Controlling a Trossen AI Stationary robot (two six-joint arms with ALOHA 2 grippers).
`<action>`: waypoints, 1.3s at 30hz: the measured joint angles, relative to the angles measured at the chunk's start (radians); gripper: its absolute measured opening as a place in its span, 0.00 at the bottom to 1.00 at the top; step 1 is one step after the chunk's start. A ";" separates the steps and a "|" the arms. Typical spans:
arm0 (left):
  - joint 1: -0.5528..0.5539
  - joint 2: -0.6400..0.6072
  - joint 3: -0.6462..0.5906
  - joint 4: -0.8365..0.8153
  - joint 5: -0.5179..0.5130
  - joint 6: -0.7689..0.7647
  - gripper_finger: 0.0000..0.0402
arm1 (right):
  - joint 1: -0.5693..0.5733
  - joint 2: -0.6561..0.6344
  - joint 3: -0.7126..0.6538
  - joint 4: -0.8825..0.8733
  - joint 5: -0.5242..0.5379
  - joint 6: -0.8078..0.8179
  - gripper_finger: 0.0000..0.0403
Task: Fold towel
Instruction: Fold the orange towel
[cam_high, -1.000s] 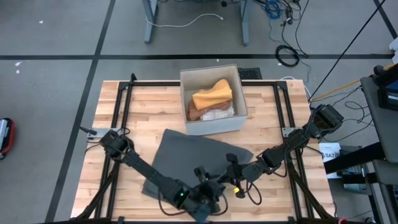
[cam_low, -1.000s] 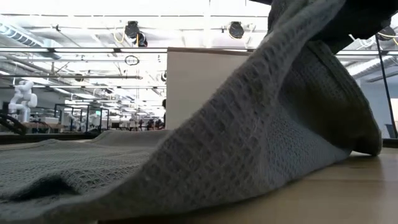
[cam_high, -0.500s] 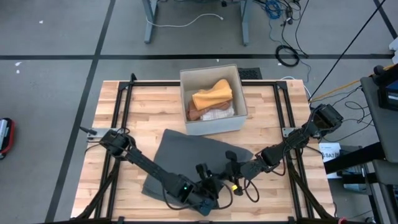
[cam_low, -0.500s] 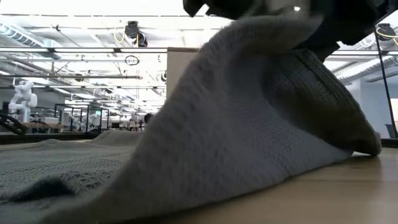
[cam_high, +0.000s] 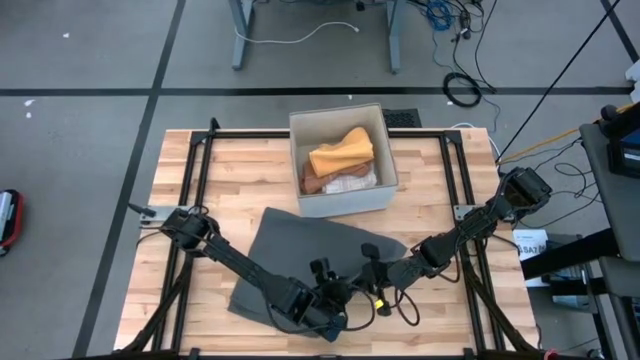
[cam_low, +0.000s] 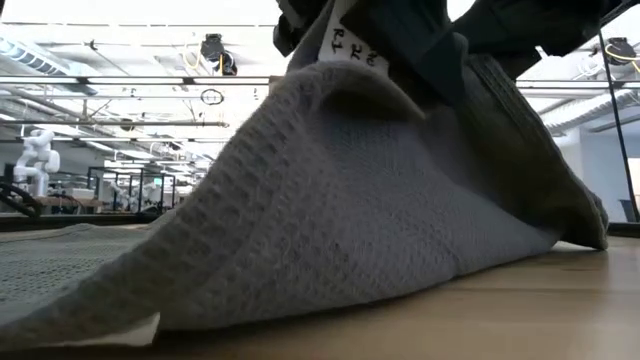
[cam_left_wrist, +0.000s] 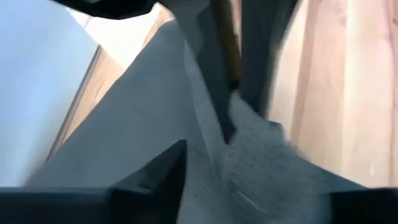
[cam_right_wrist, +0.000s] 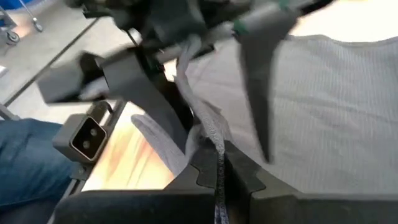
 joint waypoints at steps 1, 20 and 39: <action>-0.003 0.000 0.000 0.001 -0.001 0.007 0.45 | 0.000 0.000 0.000 -0.006 0.000 -0.001 0.00; -0.068 0.002 0.000 0.032 -0.092 0.157 0.01 | 0.062 0.000 0.001 -0.322 0.027 -0.078 0.26; -0.101 0.001 0.000 0.032 -0.157 0.158 0.00 | 0.190 0.001 0.000 -0.737 0.235 0.094 0.45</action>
